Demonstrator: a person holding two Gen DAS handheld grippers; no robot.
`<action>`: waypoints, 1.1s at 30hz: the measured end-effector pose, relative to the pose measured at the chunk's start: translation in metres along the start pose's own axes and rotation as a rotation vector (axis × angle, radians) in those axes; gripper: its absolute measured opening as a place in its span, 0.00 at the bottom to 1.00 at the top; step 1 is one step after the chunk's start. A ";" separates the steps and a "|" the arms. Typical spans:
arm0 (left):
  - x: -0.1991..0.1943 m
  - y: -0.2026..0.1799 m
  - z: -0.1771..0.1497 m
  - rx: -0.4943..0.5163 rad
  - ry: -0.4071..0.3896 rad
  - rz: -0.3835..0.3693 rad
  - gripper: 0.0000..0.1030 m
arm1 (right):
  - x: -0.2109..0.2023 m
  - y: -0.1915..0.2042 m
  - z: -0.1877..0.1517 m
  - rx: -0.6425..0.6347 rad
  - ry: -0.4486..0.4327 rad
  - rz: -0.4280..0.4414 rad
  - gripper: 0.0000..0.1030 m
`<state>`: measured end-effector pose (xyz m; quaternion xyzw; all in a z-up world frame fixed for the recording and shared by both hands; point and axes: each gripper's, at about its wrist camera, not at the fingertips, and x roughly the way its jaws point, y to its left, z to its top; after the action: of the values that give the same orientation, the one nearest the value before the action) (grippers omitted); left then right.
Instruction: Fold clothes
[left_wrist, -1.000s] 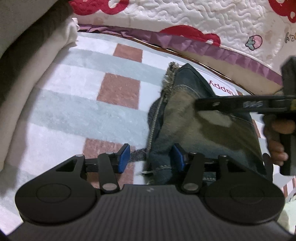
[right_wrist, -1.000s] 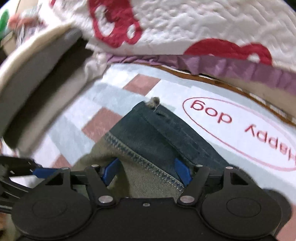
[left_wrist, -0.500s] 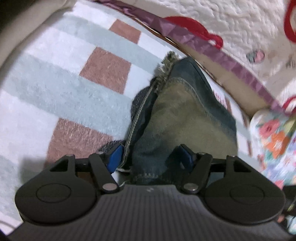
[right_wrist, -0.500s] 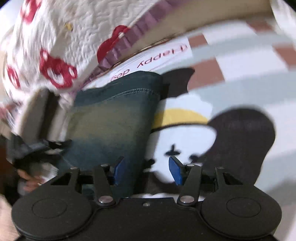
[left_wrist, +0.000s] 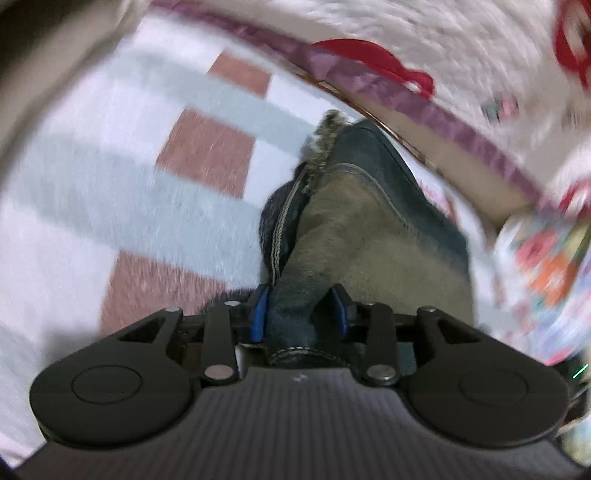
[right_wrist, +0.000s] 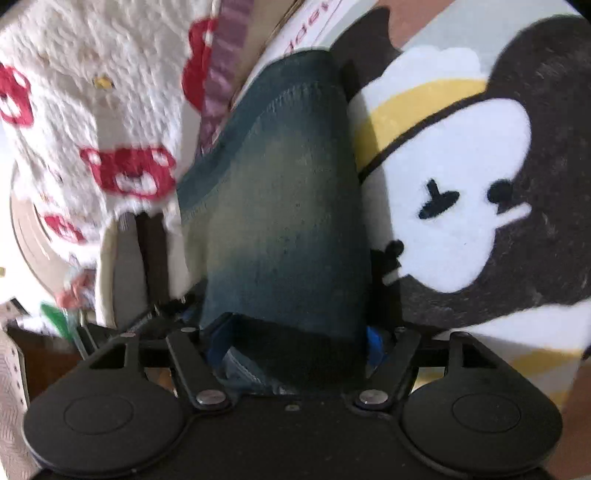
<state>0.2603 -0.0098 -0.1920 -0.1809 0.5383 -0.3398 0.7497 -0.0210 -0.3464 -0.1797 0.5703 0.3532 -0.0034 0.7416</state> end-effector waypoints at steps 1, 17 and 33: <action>0.001 0.006 0.000 -0.035 0.005 -0.026 0.36 | 0.002 0.000 -0.001 0.003 -0.009 0.010 0.74; 0.016 -0.078 -0.036 0.312 -0.008 -0.046 0.34 | -0.042 0.096 -0.007 -0.645 -0.199 -0.395 0.32; 0.052 -0.043 -0.021 0.088 0.065 -0.224 0.65 | -0.045 0.040 0.005 -0.507 -0.140 -0.417 0.35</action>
<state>0.2370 -0.0745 -0.2073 -0.1958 0.5234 -0.4506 0.6962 -0.0362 -0.3546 -0.1213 0.2814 0.4002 -0.1063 0.8656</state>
